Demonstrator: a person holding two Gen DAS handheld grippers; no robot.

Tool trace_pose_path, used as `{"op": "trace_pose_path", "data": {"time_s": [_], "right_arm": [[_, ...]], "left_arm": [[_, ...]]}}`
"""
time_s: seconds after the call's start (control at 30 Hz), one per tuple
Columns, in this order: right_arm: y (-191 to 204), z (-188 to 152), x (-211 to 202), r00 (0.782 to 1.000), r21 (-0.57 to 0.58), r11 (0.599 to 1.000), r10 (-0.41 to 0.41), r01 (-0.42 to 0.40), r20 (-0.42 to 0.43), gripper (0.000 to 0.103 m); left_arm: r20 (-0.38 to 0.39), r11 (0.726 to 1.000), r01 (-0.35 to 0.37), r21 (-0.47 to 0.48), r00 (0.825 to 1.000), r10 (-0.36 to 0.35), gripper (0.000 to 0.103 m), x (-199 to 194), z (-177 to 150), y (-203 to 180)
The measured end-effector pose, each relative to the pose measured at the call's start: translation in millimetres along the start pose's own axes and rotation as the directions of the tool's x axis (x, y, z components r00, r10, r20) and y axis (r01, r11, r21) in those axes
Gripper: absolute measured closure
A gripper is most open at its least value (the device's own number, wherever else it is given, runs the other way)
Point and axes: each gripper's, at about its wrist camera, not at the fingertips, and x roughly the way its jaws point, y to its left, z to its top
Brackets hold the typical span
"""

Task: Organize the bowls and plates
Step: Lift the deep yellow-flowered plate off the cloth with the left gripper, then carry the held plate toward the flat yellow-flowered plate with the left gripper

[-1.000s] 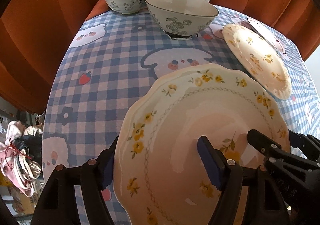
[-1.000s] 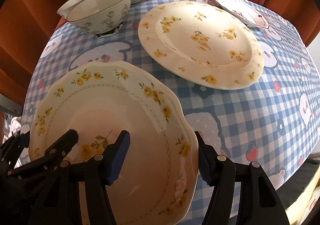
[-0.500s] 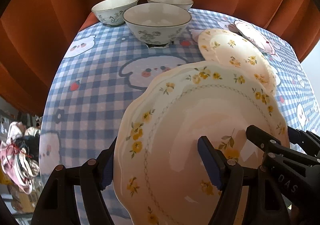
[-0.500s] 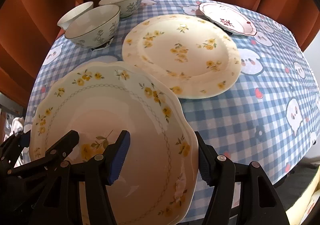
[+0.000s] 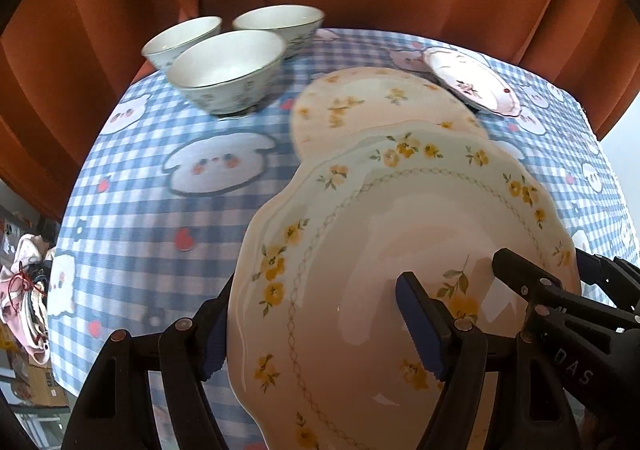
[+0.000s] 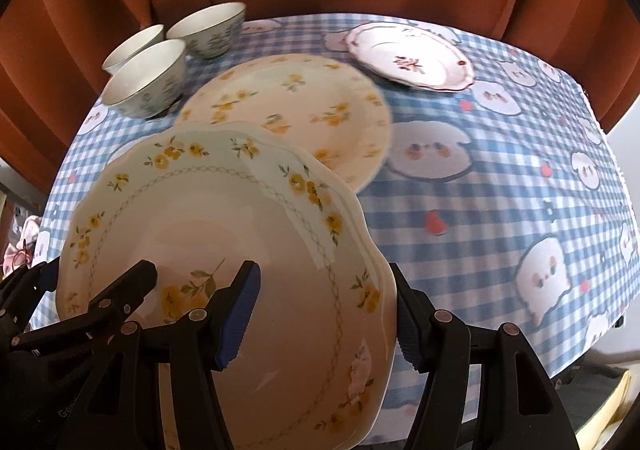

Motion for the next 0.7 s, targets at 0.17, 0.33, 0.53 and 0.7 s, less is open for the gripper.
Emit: {"op": "trace_pose_path", "data": {"time_s": [0.17, 0.33, 0.53, 0.7], "right_arm": [[-37, 0, 1, 1.0, 0.003, 1.0, -0.002, 0.002, -0.002, 0.037], [-75, -1, 3, 1.0, 0.011, 1.0, -0.01, 0.01, 0.0, 0.037], [-119, -4, 9, 1.0, 0.021, 1.0, -0.016, 0.017, -0.008, 0.037], [-149, -9, 17, 0.999, 0.042, 0.999, -0.022, 0.023, -0.025, 0.037]], "left_arm": [[-0.006, 1.0, 0.0, -0.001, 1.0, 0.0, 0.027, 5, 1, -38], [-0.005, 1.0, -0.002, 0.009, 1.0, 0.002, 0.028, 11, 3, -76], [-0.02, 1.0, 0.003, 0.021, 1.0, -0.003, 0.028, 25, 5, -117], [-0.044, 0.999, 0.005, 0.038, 0.999, -0.003, 0.028, 37, 4, -145]]}}
